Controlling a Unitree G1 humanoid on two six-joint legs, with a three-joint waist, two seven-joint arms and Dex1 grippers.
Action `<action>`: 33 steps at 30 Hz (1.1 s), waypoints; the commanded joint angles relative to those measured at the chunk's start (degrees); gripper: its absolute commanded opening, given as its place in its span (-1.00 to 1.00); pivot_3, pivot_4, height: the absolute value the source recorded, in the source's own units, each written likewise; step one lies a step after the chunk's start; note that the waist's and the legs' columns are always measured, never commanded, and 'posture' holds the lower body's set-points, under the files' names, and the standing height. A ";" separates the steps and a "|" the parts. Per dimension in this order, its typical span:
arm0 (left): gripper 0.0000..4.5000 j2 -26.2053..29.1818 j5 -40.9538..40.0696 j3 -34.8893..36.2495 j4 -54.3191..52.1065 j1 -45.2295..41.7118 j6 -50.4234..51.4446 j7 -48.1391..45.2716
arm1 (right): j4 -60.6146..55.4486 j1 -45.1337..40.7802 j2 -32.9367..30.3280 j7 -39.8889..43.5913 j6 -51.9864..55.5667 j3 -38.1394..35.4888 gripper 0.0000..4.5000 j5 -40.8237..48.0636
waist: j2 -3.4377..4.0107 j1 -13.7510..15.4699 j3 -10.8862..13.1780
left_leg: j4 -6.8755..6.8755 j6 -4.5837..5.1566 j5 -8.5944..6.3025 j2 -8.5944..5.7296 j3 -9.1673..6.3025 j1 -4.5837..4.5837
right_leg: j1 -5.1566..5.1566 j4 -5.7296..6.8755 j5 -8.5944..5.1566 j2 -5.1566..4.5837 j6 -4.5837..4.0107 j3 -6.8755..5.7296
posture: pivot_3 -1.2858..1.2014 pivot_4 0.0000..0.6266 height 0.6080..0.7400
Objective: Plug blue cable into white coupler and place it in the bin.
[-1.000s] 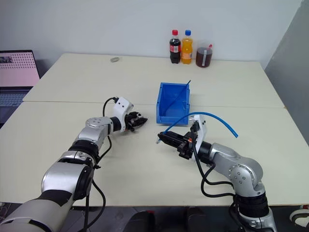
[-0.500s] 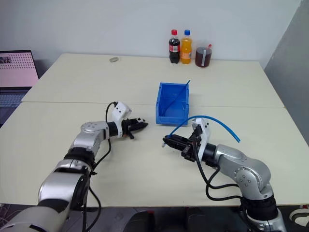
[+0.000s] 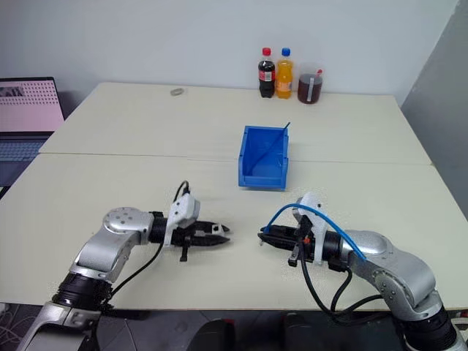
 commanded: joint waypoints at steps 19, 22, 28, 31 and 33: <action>-0.65 0.98 4.40 -7.73 5.47 2.14 -9.80 -2.68 | 16.00 -11.06 9.35 13.00 -19.99 16.28 -0.95 -18.42 | 0.02 -0.03 -0.17 | 0.00 0.00 0.00 0.01 0.06 0.08 | 0.02 0.02 0.05 0.02 -0.09 -0.01 | 0.03 -0.52 1.00; -0.65 1.15 4.37 -8.13 4.92 2.04 -9.15 -3.17 | 18.65 -12.17 11.06 14.43 -21.92 18.04 -0.95 -20.28 | 0.04 -0.03 -0.21 | 0.01 0.00 0.00 0.01 0.07 0.11 | 0.03 0.04 0.05 0.03 -0.09 -0.01 | 0.03 -0.52 1.00; -0.65 1.58 4.13 -8.35 4.05 2.19 -8.28 -3.62 | 22.04 -13.43 14.19 15.34 -23.27 19.45 -0.95 -22.57 | 0.04 -0.02 -0.23 | 0.01 0.00 0.00 0.01 0.07 0.11 | 0.03 0.04 0.05 0.01 -0.09 0.00 | 0.03 -0.52 1.00; -0.65 1.75 4.10 -8.36 3.81 2.40 -8.12 -3.68 | 23.37 -13.61 15.04 15.50 -23.53 19.19 -0.95 -23.39 | 0.05 -0.02 -0.25 | 0.01 0.00 0.00 0.02 0.08 0.12 | 0.03 0.07 0.05 0.02 -0.09 0.00 | 0.03 -0.52 1.00; -0.65 1.97 4.15 -8.46 3.63 2.70 -8.30 -3.76 | 24.14 -13.60 15.80 15.03 -23.52 18.59 -0.95 -23.36 | 0.04 -0.02 -0.28 | 0.01 0.00 0.00 0.02 0.07 0.13 | 0.04 0.07 0.05 0.02 -0.10 -0.01 | 0.03 -0.52 1.00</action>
